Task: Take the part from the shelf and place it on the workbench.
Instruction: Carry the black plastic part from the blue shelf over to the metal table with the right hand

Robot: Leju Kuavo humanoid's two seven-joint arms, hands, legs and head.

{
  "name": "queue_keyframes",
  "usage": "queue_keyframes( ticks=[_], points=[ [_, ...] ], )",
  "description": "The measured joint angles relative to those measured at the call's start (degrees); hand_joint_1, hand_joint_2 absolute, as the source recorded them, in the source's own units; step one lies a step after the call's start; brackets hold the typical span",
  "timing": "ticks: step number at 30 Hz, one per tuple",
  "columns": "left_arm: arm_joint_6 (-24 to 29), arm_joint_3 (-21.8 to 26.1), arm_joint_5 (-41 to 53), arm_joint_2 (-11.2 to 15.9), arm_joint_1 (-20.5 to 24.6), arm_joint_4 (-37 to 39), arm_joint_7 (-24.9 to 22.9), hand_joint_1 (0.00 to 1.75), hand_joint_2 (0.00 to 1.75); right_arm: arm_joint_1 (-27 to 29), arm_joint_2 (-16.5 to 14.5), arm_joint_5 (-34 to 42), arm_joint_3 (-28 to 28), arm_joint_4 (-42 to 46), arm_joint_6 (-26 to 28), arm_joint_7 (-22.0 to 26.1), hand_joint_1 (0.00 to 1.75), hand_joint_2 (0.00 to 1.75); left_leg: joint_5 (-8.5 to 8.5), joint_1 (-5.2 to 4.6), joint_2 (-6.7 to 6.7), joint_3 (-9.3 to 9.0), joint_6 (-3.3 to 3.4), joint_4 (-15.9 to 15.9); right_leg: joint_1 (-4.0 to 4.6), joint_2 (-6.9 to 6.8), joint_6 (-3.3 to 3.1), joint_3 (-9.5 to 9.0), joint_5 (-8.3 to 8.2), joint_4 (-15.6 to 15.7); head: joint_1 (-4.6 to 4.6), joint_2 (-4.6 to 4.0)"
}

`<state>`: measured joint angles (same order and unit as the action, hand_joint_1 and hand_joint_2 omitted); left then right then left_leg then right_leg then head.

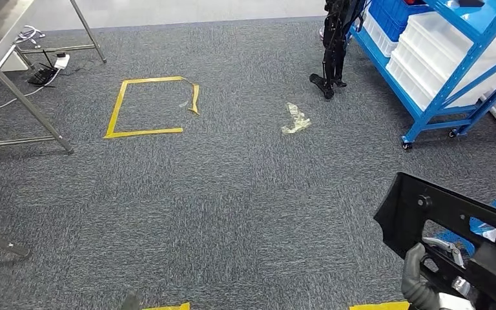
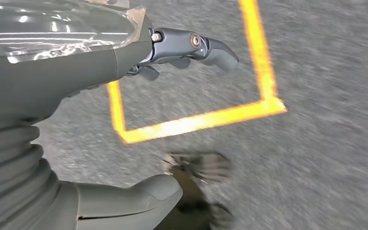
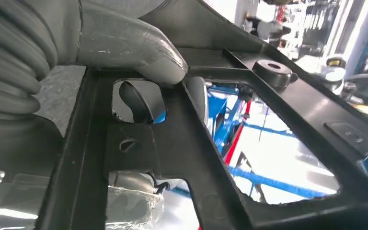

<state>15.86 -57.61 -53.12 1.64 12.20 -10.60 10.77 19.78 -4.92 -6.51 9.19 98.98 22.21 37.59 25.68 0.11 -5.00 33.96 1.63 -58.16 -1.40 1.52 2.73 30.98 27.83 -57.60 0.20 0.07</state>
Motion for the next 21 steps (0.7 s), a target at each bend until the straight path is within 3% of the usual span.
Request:
queue_keyframes(
  ticks=[2, 4, 6, 7, 8, 9, 11, 12, 13, 15, 17, 19, 21],
  points=[
    [0.58, 0.01, -0.52, 0.31, -0.59, 0.2, 0.04, 0.0, 1.75, -0.31, -0.79, -0.84, 0.44, 0.32, -1.73, 0.11, 1.75, 1.75, 1.69, 0.1, 1.85, 1.05, -0.47, -2.29, -0.16, -0.8, -1.02, -0.08, -0.16, 0.18, -0.06, 0.0],
    [1.03, 0.03, -1.02, 0.36, -0.84, 0.27, 0.29, 0.0, 1.75, -1.05, -1.47, -1.71, 0.62, 0.23, -3.16, 0.24, 1.75, 1.75, 5.5, 0.16, 3.95, 4.26, -0.78, -9.2, 0.05, -1.77, -1.85, -0.04, -0.13, 0.21, -0.14, 0.0],
    [1.05, 0.04, -1.1, 0.32, -1.17, 0.3, 0.55, 0.0, 1.75, -1.88, -2.04, -2.23, 0.76, 0.02, -3.66, 0.32, 1.75, 1.75, 8.18, 0.26, 4.47, 7.56, -0.96, -16.04, 0.36, -2.89, -2.14, 0.02, -0.08, 0.19, -0.15, -0.01],
    [0.95, 0.04, -1.08, 0.32, -1.34, 0.31, 0.6, 0.0, 1.75, -2.16, -2.24, -2.39, 0.83, -0.04, -3.79, 0.34, 1.75, 1.75, 7.97, 0.29, 4.58, 7.91, -0.95, -16.79, 0.46, -3.43, -2.14, 0.02, -0.07, 0.17, -0.15, -0.01],
    [0.81, 0.04, -1.06, 0.35, -1.46, 0.33, 0.62, 0.0, 1.75, -2.32, -2.38, -2.51, 0.9, -0.07, -3.93, 0.37, 1.75, 1.75, 6.75, 0.31, 4.77, 7.04, -0.88, -15.18, 0.52, -3.98, -2.14, -0.03, -0.05, 0.16, -0.15, -0.01],
    [0.62, 0.04, -1.02, 0.4, -1.51, 0.36, 0.63, 0.0, 1.75, -2.4, -2.46, -2.58, 0.97, -0.08, -4.15, 0.42, 1.75, 1.75, 4.93, 0.32, 5.3, 5.13, -0.73, -11.63, 0.56, -4.5, -2.13, -0.1, -0.01, 0.15, -0.15, -0.01],
    [0.2, 0.04, -0.96, 0.55, -1.38, 0.37, 0.71, 0.0, 1.75, -2.39, -2.49, -2.6, 1.19, -0.04, -4.7, 0.54, 1.75, 1.75, 2.11, 0.14, 7.43, 0.84, -0.37, -3.73, 0.92, -5.4, -1.89, -0.25, 0.17, 0.09, -0.12, 0.0],
    [0.0, 0.04, -0.95, 0.61, -1.3, 0.37, 0.78, 0.0, 1.75, -2.38, -2.47, -2.6, 1.33, 0.01, -4.97, 0.61, 1.75, 1.75, 1.54, -0.04, 8.12, -0.34, -0.19, -1.44, 1.14, -5.81, -1.69, -0.29, 0.27, 0.06, -0.08, 0.0],
    [-0.16, 0.04, -0.95, 0.67, -1.26, 0.38, 0.84, 0.0, 1.75, -2.36, -2.45, -2.6, 1.45, 0.07, -5.23, 0.67, 1.75, 1.75, 1.48, -0.26, 8.35, -0.71, -0.01, -0.52, 1.33, -6.21, -1.45, -0.34, 0.35, 0.06, -0.02, 0.0],
    [-0.37, 0.05, -1.07, 0.78, -1.3, 0.47, 0.93, 0.0, 1.75, -2.42, -2.39, -2.61, 1.58, 0.15, -5.74, 0.75, 1.75, 1.75, 1.19, -0.4, 7.23, -0.58, 0.57, -0.26, 1.35, -6.8, -0.88, -0.33, 0.5, -0.01, 0.02, 0.0],
    [-0.6, 0.09, -1.38, 0.9, -1.33, 0.59, 1.19, 0.0, 1.75, -2.7, -2.26, -2.69, 1.58, 0.15, -6.11, 0.79, 1.75, 1.75, 0.76, -0.18, 6.35, -0.71, 1.29, 0.15, 1.17, -5.34, -0.49, 0.43, 1.64, -1.78, 0.06, 0.0],
    [-0.82, 0.14, -1.72, 1.02, -1.31, 0.65, 1.64, 0.0, 1.75, -3.15, -1.99, -2.78, 1.58, 0.01, -6.26, 0.81, 1.75, 1.75, 0.48, -0.04, 5.49, -0.66, 1.78, 0.29, 0.97, -2.92, -0.67, 3.12, 4.47, -7.72, 0.13, 0.0],
    [-0.99, 0.17, -2.01, 1.09, -1.44, 0.68, 2.03, 0.0, 1.75, -3.55, -1.72, -2.85, 1.58, -0.43, -6.31, 0.81, 1.75, 1.75, 0.37, -0.06, 4.33, -0.48, 1.97, 0.26, 0.8, -2.0, -0.69, 6.5, 6.94, -14.82, 0.12, 0.0]
  ],
)
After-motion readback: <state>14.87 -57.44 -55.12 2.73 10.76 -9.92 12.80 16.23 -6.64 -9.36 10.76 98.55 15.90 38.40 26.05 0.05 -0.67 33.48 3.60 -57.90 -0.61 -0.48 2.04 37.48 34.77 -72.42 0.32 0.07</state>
